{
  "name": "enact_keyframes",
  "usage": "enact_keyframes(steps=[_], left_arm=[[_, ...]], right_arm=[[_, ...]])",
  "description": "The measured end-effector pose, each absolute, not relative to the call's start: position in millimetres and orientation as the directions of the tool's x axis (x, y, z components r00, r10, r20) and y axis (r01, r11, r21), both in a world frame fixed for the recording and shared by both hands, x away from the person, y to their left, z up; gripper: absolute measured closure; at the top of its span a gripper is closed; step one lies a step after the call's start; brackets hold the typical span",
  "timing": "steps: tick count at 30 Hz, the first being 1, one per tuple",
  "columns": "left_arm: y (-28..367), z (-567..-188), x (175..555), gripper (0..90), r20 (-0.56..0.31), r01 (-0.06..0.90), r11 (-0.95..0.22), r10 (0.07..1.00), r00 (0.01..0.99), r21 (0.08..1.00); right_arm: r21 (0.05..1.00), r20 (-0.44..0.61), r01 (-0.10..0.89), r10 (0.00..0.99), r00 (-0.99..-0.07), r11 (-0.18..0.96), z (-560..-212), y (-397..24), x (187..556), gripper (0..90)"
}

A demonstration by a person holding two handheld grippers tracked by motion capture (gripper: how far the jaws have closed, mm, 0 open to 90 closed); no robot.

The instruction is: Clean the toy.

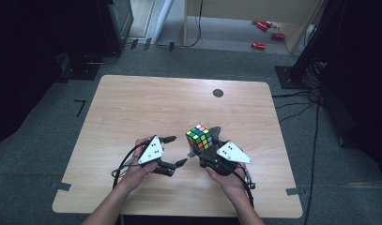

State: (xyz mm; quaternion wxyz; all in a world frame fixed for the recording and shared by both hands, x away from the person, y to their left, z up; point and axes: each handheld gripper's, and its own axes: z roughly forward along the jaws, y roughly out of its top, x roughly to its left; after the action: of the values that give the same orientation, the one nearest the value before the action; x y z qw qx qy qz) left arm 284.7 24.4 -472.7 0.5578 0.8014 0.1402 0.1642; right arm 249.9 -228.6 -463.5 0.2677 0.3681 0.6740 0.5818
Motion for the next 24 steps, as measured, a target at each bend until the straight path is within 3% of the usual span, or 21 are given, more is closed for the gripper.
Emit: enact_keyframes(steps=[7, 12, 19, 22, 24], left_arm=[[24.3, -479.8, 288.1, 15.1, 0.116, 0.021, -0.298, 0.434, 0.893, 0.954], [26.8, -479.7, 289.0, 14.8, 0.019, 0.098, -0.264, 0.409, 0.912, 0.96], [28.9, -475.5, 288.6, 15.1, -0.066, 0.165, -0.187, 0.446, 0.892, 0.968], [27.4, -477.8, 287.0, 22.8, 0.0, 0.089, -0.168, 0.467, 0.884, 0.982], [27.3, -479.4, 286.7, 21.5, 0.042, 0.041, -0.171, 0.456, 0.889, 0.984]], right_arm=[[0.976, 0.122, 0.217, 0.783, -0.61, 0.017, -456.3, -225.2, 245.6, 34.3], [0.971, 0.155, 0.238, 0.772, -0.616, -0.005, -454.2, -222.1, 244.5, 34.3], [0.962, 0.201, 0.271, 0.765, -0.612, -0.036, -452.6, -220.1, 242.7, 34.3], [0.957, 0.22, 0.286, 0.755, -0.617, -0.045, -450.9, -218.5, 241.5, 34.3], [0.955, 0.218, 0.293, 0.761, -0.612, -0.038, -449.1, -216.9, 240.3, 34.3]])
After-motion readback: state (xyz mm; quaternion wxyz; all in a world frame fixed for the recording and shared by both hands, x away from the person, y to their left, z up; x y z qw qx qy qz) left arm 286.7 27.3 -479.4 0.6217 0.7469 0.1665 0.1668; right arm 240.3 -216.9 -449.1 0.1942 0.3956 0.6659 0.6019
